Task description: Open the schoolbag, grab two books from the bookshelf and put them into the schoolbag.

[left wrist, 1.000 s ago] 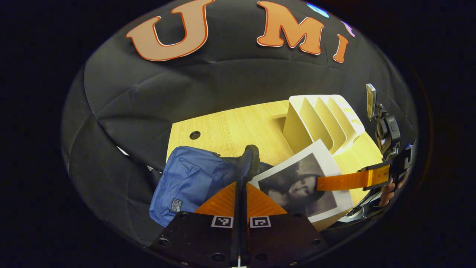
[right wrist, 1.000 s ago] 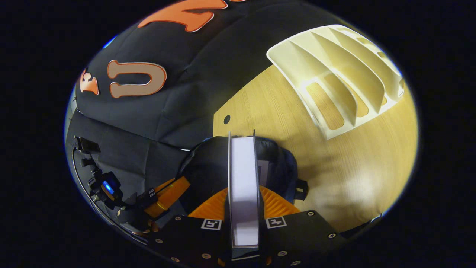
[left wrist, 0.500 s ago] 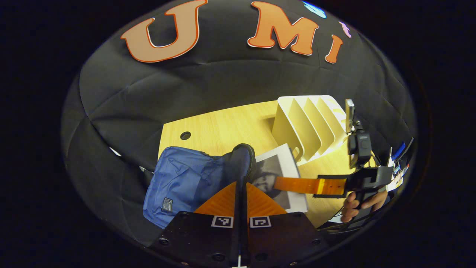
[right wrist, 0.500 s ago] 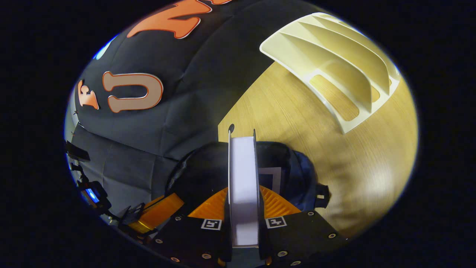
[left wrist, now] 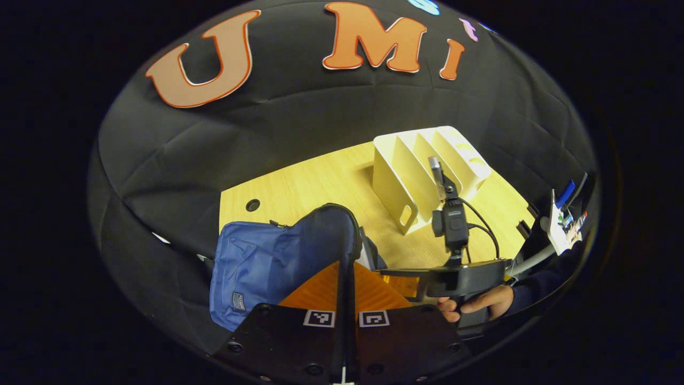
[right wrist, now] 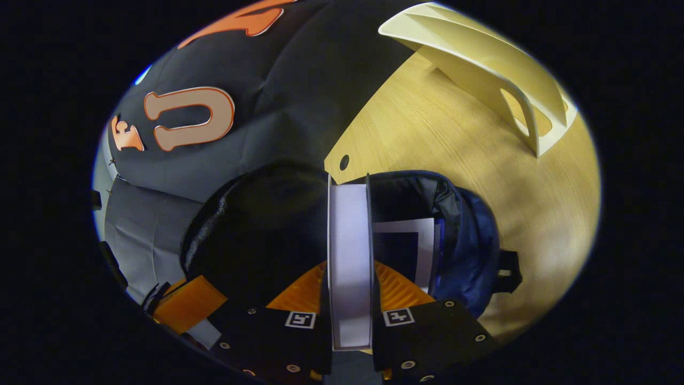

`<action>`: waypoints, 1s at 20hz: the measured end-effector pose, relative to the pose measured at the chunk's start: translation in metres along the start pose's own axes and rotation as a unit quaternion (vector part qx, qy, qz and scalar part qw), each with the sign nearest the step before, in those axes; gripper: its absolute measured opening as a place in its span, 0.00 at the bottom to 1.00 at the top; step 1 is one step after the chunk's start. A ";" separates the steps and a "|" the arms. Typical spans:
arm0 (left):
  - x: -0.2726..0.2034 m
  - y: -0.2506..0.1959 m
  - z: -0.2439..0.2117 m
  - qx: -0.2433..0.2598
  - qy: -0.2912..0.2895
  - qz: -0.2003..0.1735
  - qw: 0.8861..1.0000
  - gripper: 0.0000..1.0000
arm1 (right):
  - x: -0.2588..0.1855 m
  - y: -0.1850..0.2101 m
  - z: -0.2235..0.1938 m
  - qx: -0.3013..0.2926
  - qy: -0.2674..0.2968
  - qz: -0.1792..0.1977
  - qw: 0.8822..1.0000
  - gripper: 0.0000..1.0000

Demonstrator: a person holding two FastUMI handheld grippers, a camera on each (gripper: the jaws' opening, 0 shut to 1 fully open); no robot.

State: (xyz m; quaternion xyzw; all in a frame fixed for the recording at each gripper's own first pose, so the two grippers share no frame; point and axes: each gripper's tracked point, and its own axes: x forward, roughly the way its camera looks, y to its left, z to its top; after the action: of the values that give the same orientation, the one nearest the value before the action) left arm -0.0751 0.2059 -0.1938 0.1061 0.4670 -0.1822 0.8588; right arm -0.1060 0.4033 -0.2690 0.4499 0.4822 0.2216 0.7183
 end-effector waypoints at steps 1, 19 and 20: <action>0.001 -0.003 -0.001 0.005 0.001 -0.002 1.000 0.02 | 0.004 0.001 -0.002 0.002 0.002 0.002 1.000 0.31; 0.008 0.004 -0.004 -0.046 0.003 0.014 0.999 0.01 | 0.000 -0.023 -0.043 -0.047 0.126 -0.076 0.988 0.81; 0.008 0.006 -0.004 -0.051 0.001 0.020 0.999 0.02 | -0.007 -0.026 -0.036 -0.059 0.116 -0.084 0.988 1.00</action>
State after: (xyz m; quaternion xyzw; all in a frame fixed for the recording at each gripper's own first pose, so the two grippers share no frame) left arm -0.0716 0.2113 -0.2024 0.0718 0.4746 -0.1413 0.8658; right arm -0.1436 0.4006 -0.2931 0.3360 0.5840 0.2394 0.6991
